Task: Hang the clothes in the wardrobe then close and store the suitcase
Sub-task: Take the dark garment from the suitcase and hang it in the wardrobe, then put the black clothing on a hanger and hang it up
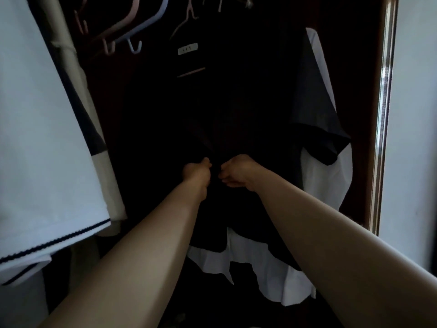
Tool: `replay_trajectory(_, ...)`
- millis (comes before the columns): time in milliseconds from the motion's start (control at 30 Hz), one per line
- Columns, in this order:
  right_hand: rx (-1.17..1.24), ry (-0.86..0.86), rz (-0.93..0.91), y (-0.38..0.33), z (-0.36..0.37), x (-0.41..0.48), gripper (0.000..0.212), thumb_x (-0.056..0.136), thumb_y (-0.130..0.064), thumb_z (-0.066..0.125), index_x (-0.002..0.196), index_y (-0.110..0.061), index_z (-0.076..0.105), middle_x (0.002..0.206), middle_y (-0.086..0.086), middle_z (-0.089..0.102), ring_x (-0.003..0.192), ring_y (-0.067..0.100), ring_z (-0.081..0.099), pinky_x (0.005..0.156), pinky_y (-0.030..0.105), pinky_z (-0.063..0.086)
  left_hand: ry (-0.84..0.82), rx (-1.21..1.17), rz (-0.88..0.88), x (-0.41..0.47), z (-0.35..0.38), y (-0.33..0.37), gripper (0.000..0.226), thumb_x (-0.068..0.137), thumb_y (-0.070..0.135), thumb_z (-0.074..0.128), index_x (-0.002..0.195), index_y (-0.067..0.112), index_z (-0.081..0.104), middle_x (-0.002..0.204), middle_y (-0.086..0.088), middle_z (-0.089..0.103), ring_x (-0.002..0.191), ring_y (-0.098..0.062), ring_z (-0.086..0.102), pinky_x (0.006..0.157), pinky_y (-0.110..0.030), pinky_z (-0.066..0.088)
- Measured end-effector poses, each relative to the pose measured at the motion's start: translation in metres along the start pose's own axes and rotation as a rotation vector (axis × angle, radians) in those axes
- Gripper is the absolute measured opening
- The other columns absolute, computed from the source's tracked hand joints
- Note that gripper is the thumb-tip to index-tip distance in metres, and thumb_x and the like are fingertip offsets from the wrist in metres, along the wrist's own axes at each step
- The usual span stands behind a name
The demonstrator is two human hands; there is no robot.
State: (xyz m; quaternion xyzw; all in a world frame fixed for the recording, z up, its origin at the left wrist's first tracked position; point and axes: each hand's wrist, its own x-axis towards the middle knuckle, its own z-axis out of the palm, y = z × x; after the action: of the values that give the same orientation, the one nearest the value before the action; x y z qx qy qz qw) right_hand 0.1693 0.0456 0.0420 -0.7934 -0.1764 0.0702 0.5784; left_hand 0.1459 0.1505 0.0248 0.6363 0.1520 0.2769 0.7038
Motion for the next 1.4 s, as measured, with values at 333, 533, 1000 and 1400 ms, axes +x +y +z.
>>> replay_trajectory(333, -0.187, -0.154, 0.108, 0.070, -0.047, -0.054, 0.033, 0.092, 0.004, 0.054, 0.126, 0.000, 0.056, 0.118, 0.017, 0.064, 0.094, 0.018, 0.063, 0.092, 0.031, 0.051, 0.038, 0.138, -0.103, -0.046, 0.036, -0.057, 0.030, 0.095, 0.014, 0.045, 0.113, 0.000, 0.064, 0.077, -0.006, 0.059, 0.057, -0.015, 0.051, 0.046, -0.020, 0.042)
replay_trajectory(533, -0.213, -0.211, 0.256, 0.140, -0.096, -0.125, 0.033, 0.091, 0.008, 0.052, 0.123, 0.001, 0.058, 0.117, 0.019, 0.065, 0.091, 0.018, 0.063, 0.095, 0.032, 0.051, 0.052, 0.262, -0.212, -0.123, 0.060, -0.108, 0.034, 0.095, 0.016, 0.045, 0.118, -0.002, 0.061, 0.097, -0.016, 0.066, 0.080, -0.029, 0.063, 0.061, -0.031, 0.049)
replay_trajectory(1000, -0.164, -0.013, 0.674, 0.365, -0.209, -0.315, 0.024, 0.094, 0.001, 0.049, 0.114, 0.002, 0.063, 0.080, 0.011, 0.067, 0.065, 0.014, 0.064, 0.069, 0.028, 0.053, -0.187, 0.297, -0.633, -0.363, 0.171, -0.304, 0.042, 0.090, 0.012, 0.045, 0.128, -0.005, 0.054, 0.130, -0.020, 0.058, 0.119, -0.033, 0.058, 0.096, -0.039, 0.049)
replay_trajectory(1400, -0.051, 0.267, 1.076, 0.593, -0.239, -0.454, 0.021, 0.095, 0.003, 0.049, 0.087, -0.007, 0.065, 0.071, 0.006, 0.064, 0.055, 0.011, 0.060, 0.049, 0.018, 0.049, -0.502, 0.554, -0.919, -0.507, 0.215, -0.529, 0.028, 0.086, 0.013, 0.052, 0.101, -0.008, 0.063, 0.090, -0.014, 0.065, 0.077, -0.024, 0.062, 0.069, -0.028, 0.044)
